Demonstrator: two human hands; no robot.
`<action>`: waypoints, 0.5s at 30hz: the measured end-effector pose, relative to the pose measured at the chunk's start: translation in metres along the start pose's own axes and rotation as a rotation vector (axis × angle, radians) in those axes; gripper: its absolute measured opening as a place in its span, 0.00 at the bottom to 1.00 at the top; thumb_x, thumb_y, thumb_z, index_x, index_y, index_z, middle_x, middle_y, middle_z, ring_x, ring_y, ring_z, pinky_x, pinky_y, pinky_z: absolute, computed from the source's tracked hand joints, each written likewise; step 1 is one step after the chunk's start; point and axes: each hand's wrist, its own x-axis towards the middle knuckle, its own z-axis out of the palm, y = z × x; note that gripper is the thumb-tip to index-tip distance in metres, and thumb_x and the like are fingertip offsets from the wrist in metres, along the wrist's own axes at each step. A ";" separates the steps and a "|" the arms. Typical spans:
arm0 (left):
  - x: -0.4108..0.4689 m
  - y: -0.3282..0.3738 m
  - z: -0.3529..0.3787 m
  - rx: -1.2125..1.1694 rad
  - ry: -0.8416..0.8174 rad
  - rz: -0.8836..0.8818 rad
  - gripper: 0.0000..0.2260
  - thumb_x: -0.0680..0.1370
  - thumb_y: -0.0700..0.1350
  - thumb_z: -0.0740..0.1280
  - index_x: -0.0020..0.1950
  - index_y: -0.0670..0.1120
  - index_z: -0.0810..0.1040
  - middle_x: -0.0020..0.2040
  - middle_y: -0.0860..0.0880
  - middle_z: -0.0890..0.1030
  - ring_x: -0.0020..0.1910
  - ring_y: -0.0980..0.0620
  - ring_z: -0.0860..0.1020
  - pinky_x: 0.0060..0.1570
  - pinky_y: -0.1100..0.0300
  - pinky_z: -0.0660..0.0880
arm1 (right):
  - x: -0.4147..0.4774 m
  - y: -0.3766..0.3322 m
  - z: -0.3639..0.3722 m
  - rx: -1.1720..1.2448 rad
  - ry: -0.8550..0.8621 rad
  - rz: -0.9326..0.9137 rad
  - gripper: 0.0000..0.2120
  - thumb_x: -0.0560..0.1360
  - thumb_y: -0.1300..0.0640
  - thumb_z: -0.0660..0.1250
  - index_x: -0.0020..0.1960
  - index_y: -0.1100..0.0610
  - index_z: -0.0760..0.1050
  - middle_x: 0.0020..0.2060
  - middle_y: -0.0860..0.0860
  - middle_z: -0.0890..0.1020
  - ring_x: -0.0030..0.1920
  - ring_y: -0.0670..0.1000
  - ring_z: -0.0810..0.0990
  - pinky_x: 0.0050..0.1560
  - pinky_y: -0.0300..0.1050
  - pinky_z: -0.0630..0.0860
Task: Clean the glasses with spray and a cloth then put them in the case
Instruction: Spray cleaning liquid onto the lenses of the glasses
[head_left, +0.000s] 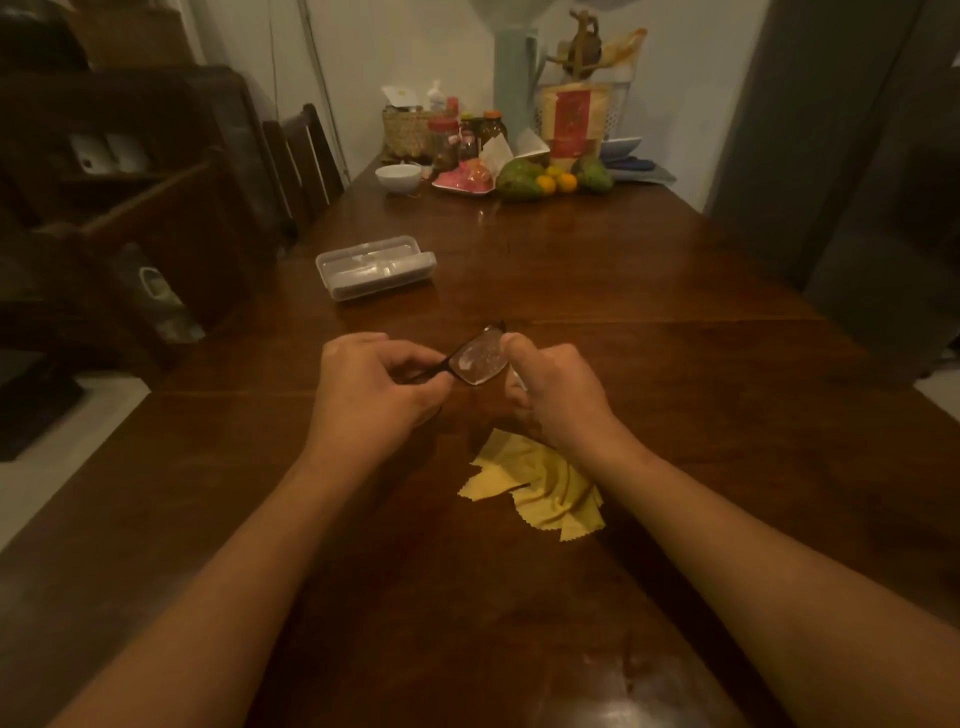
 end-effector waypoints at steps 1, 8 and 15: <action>-0.001 0.002 0.001 -0.057 0.003 -0.019 0.12 0.72 0.43 0.77 0.40 0.62 0.82 0.34 0.61 0.83 0.44 0.61 0.82 0.37 0.67 0.77 | 0.002 -0.001 0.000 -0.033 0.028 -0.013 0.28 0.73 0.35 0.56 0.21 0.51 0.66 0.19 0.45 0.66 0.19 0.44 0.61 0.22 0.38 0.60; -0.006 0.009 0.003 -0.157 0.028 -0.082 0.08 0.72 0.41 0.77 0.38 0.54 0.83 0.36 0.62 0.84 0.33 0.63 0.82 0.28 0.73 0.73 | 0.005 0.000 0.004 -0.089 0.041 -0.059 0.25 0.67 0.34 0.54 0.18 0.49 0.64 0.18 0.44 0.64 0.21 0.46 0.58 0.30 0.45 0.59; -0.008 0.012 0.005 -0.153 -0.018 -0.091 0.13 0.70 0.40 0.78 0.35 0.58 0.83 0.35 0.63 0.84 0.33 0.63 0.83 0.27 0.73 0.73 | 0.007 0.002 0.001 -0.014 0.083 -0.023 0.26 0.68 0.31 0.54 0.22 0.50 0.66 0.20 0.44 0.67 0.23 0.48 0.62 0.30 0.46 0.60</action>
